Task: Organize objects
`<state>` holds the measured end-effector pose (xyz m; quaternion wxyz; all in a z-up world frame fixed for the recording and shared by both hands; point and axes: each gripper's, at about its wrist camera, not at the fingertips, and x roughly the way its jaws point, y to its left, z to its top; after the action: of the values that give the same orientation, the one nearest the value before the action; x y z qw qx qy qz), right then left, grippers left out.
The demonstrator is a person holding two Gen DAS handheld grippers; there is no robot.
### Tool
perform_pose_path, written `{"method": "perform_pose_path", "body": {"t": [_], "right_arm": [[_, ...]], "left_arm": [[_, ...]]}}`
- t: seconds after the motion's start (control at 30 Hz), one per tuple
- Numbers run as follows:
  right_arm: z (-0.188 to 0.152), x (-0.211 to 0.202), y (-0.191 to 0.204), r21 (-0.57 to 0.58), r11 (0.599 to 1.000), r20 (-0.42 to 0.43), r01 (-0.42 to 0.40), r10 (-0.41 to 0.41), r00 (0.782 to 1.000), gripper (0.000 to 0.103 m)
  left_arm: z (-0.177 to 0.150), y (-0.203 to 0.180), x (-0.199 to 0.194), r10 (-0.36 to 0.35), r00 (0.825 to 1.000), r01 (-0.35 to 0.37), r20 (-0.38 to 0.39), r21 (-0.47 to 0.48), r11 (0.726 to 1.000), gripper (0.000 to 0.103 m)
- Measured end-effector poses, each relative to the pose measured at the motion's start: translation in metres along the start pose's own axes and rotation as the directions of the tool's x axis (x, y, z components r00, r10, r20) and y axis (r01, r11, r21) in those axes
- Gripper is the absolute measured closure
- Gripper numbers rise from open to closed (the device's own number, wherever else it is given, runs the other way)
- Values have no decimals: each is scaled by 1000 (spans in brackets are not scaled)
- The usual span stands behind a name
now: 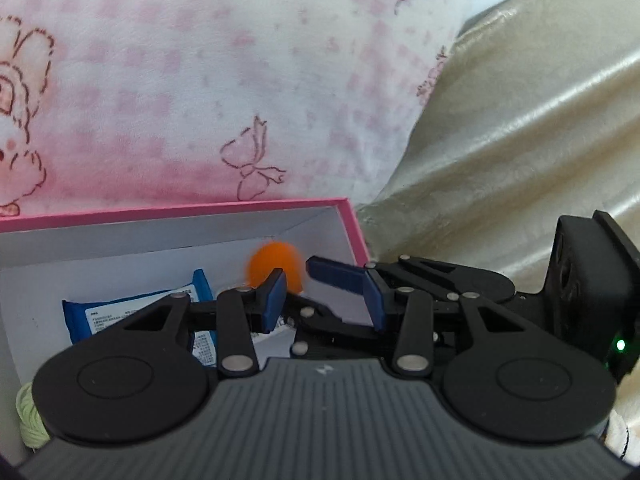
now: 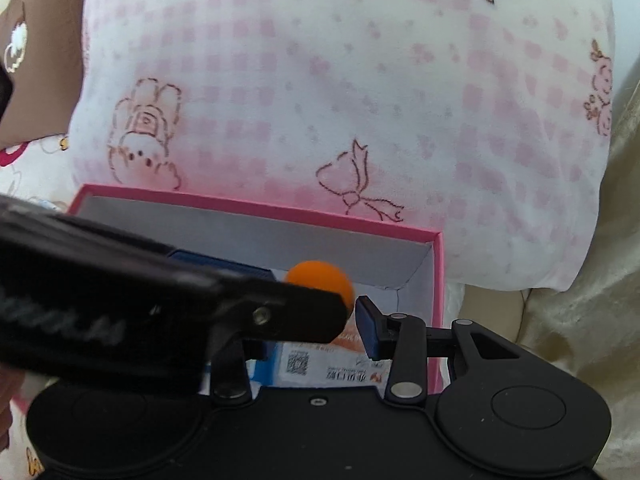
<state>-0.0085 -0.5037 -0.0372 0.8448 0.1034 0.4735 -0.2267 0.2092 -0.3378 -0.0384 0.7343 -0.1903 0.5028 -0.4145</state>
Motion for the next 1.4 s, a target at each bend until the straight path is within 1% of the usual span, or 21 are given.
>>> {"method": "perform_pose_path", "body": {"t": [0.1, 0.2, 0.33, 0.43, 0.5, 0.57, 0.63, 0.73, 0.8, 0.83, 0.9, 0.93, 0.97, 1.03, 1.1, 1.13, 1.2, 1.27, 1.3, 1.37, 1.4], "right_arm": [[3, 5, -4, 9, 1000, 8, -7, 7, 1000, 58], [4, 10, -7, 27, 1000, 8, -10, 10, 1000, 58], [0, 11, -9, 28, 1000, 9, -4, 3, 1000, 58], [-4, 9, -12, 37, 999, 16, -20, 20, 1000, 58], [-7, 11, -10, 28, 999, 18, -38, 37, 999, 59], [-6, 14, -5, 8, 999, 19, -37, 37, 999, 60], [-4, 14, 0, -7, 1000, 28, -16, 16, 999, 60], [-2, 11, 5, -34, 998, 56, 55, -53, 997, 60], [-4, 10, 5, -55, 991, 88, 124, -119, 989, 60], [-5, 9, 4, -55, 988, 100, 143, -137, 986, 60], [-7, 7, -1, -33, 985, 111, 169, -165, 980, 59], [-9, 6, -3, -26, 985, 110, 168, -164, 980, 56], [-11, 4, -4, -27, 988, 109, 154, -150, 983, 50], [-15, 0, -3, -38, 991, 113, 130, -125, 986, 44], [-20, -2, 4, -59, 989, 117, 134, -126, 985, 43], [-23, -3, 7, -76, 990, 119, 123, -113, 986, 43], [-28, 0, 18, -127, 988, 111, 91, -77, 991, 45], [-30, 9, 31, -188, 975, 87, 117, -102, 991, 59], [-30, 11, 35, -204, 972, 87, 120, -104, 991, 62], [-26, 12, 40, -206, 973, 93, 103, -85, 992, 75], [-24, 13, 42, -203, 972, 97, 115, -96, 991, 76]], "left_arm": [[2, 1, 1, -2, 1000, 1, 10, 4, 1000, 63], [5, 5, 8, 2, 1000, -2, -2, -9, 1000, 63], [2, 7, 11, 35, 999, -35, 16, 8, 999, 63], [0, 6, 12, 67, 997, -68, 26, 34, 997, 63], [-1, 8, 13, 71, 997, -72, 26, 33, 997, 63], [-2, 10, 13, 72, 997, -73, 24, 23, 997, 63], [-3, 10, 11, 87, 996, -88, 33, 25, 996, 63], [-3, 12, 4, 98, 994, -99, 50, 24, 995, 63], [-2, 15, 0, 96, 994, -97, 54, 16, 995, 63], [-2, 15, -1, 98, 994, -99, 56, 17, 995, 63], [-2, 16, -3, 104, 993, -106, 55, 20, 994, 63], [-3, 16, -5, 108, 993, -109, 46, 21, 994, 63], [-4, 15, -5, 115, 993, -116, 32, 26, 993, 63], [-7, 12, -9, 134, 991, -135, 17, 49, 990, 63], [-9, 10, -12, 144, 989, -145, 17, 65, 987, 62], [-10, 11, -13, 146, 989, -146, 13, 67, 987, 62], [-11, 13, -14, 160, 987, -160, 12, 58, 985, 62], [-12, 15, -15, 177, 984, -177, 18, 53, 983, 62], [-12, 16, -16, 180, 983, -181, 20, 48, 982, 62], [-15, 17, -20, 176, 984, -177, 23, 40, 983, 62], [-15, 17, -21, 176, 984, -177, 25, 38, 984, 62]]}}
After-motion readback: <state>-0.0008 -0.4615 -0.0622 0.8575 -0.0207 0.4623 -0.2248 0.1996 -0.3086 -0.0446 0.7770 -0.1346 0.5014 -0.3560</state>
